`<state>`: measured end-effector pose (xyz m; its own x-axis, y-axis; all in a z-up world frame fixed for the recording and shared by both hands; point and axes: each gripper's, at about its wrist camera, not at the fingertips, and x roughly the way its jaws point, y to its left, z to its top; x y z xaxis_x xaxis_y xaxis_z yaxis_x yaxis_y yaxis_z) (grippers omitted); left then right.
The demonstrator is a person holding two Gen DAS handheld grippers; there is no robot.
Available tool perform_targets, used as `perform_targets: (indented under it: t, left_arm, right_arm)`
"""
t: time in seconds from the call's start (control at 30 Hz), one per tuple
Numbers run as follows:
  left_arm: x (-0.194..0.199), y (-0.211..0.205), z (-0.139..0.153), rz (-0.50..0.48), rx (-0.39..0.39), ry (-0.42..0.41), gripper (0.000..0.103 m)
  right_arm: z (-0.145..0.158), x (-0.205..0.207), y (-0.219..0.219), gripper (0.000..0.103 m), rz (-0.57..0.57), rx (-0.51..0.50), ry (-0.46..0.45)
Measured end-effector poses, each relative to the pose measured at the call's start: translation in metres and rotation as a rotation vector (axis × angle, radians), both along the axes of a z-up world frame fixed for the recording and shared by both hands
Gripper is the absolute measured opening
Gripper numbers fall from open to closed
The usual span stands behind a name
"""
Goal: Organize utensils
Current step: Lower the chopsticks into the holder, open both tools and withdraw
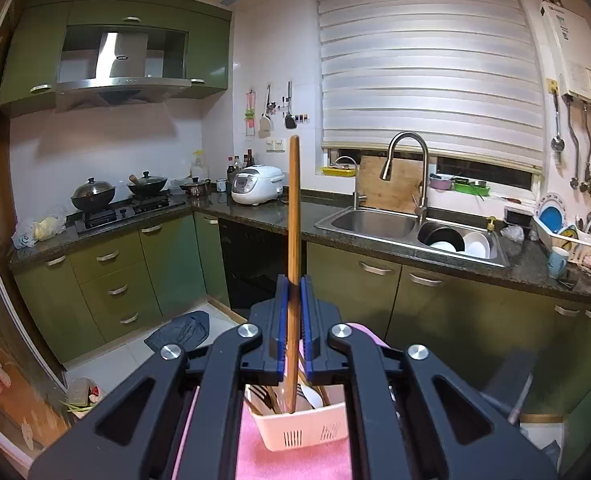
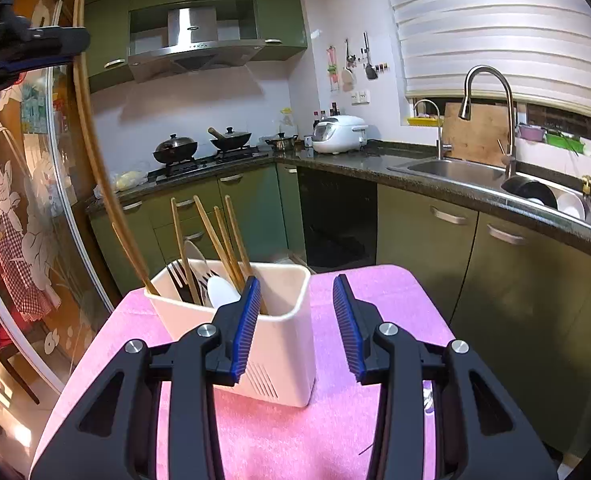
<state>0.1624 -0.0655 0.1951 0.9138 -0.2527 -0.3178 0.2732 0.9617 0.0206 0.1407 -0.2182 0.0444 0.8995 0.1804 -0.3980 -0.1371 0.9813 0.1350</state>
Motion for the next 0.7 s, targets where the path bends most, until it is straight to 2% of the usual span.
perform_targets:
  t: [0.17, 0.27, 0.6, 0.63, 0.67, 0.7]
  left_arm:
    - [0.021, 0.0, -0.013, 0.004, -0.012, 0.007, 0.006]
    - [0.034, 0.001, -0.027, 0.007, -0.016, 0.039, 0.006]
    - [0.055, -0.006, -0.11, 0.01, 0.002, 0.174, 0.007]
    - [0.054, -0.006, -0.116, 0.012, 0.0, 0.178, 0.009]
    - [0.053, -0.005, -0.122, 0.015, -0.003, 0.18, 0.02]
    - [0.05, -0.004, -0.127, 0.02, -0.006, 0.178, 0.037]
  right_arm:
    - [-0.009, -0.005, -0.009, 0.038, -0.009, 0.024, 0.019]
    - [-0.014, -0.01, -0.013, 0.038, -0.012, 0.039, 0.029]
    - [-0.022, -0.032, -0.014, 0.038, -0.027, 0.026, 0.022]
    - [-0.023, -0.033, -0.014, 0.038, -0.027, 0.025, 0.021]
    - [-0.022, -0.032, -0.015, 0.039, -0.028, 0.025, 0.022]
    - [-0.023, -0.033, -0.015, 0.041, -0.029, 0.023, 0.024]
